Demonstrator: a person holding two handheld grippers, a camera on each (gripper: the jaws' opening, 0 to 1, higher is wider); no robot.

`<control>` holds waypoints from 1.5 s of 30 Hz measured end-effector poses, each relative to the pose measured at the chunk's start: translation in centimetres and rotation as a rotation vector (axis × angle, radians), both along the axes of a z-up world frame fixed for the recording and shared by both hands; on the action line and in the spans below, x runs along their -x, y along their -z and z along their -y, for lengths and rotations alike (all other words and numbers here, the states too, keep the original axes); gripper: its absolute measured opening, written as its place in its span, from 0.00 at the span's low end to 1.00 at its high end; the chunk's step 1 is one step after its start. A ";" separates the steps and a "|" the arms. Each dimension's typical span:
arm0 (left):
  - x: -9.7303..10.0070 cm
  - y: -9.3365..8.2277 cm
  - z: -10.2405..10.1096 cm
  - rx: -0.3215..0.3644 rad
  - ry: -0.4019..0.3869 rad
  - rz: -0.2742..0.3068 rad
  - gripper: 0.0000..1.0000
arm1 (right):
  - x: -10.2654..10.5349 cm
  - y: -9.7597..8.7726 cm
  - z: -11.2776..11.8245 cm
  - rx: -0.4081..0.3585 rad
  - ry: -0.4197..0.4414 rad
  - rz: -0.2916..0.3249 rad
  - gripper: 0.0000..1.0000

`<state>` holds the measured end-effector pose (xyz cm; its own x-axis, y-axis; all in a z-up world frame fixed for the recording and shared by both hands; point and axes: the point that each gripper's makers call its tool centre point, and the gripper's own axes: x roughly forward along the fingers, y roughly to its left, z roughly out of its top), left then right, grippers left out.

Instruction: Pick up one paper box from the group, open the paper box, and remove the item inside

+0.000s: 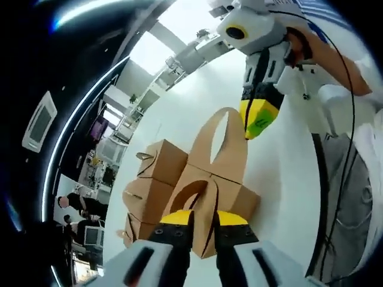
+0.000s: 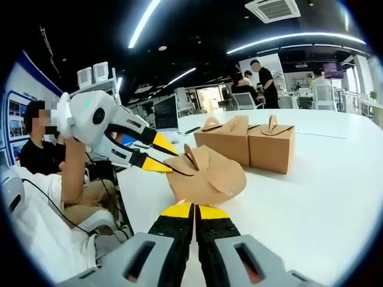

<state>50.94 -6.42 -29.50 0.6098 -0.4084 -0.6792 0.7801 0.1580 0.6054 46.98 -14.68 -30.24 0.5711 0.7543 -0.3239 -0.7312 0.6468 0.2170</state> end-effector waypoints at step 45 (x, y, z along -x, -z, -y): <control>-1.4 0.3 0.2 0.016 0.028 -0.106 0.15 | -2.5 0.8 -8.7 0.553 -0.224 0.427 0.28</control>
<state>52.33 -6.61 -29.82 0.5234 -0.4358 -0.7322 0.8436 0.1445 0.5171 49.45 -6.01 -31.01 0.5840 0.6584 -0.4748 -0.8065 0.4044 -0.4312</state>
